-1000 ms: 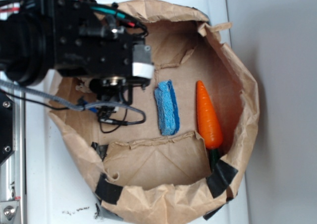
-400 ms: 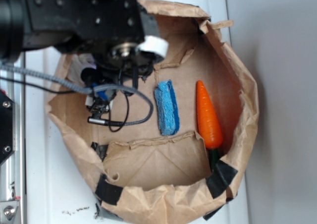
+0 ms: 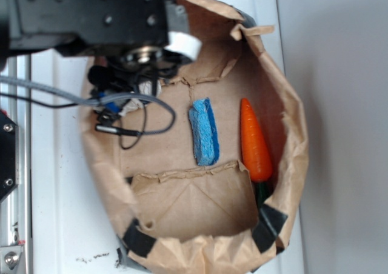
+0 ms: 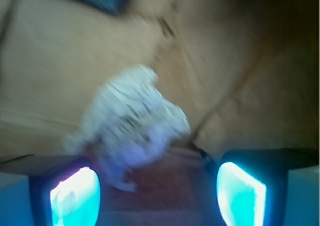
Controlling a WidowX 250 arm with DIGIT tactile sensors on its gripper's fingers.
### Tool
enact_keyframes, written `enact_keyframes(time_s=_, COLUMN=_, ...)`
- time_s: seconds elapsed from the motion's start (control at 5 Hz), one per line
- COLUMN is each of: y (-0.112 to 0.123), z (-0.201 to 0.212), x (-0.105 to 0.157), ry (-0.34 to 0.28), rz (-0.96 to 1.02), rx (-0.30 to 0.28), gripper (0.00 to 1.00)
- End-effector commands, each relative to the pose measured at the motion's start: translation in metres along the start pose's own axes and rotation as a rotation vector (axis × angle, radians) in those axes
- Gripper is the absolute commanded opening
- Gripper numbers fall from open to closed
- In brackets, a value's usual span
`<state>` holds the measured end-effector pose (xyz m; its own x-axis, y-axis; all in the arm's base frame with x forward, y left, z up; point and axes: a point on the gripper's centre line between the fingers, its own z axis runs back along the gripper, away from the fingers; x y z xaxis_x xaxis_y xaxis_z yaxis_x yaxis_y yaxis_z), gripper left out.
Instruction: Grab the white paper.
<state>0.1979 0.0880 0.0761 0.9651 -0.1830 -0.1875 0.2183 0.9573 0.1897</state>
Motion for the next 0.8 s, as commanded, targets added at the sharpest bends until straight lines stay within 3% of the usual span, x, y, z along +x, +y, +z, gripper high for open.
enact_keyframes(time_s=0.0, y=-0.007, z=-0.007, x=0.005, ry=-0.079, rz=0.02, rx=0.027, gripper=1.0)
enact_keyframes(time_s=0.6, y=-0.017, z=-0.007, x=0.018, ry=-0.121, rz=0.074, rx=-0.105, gripper=1.0)
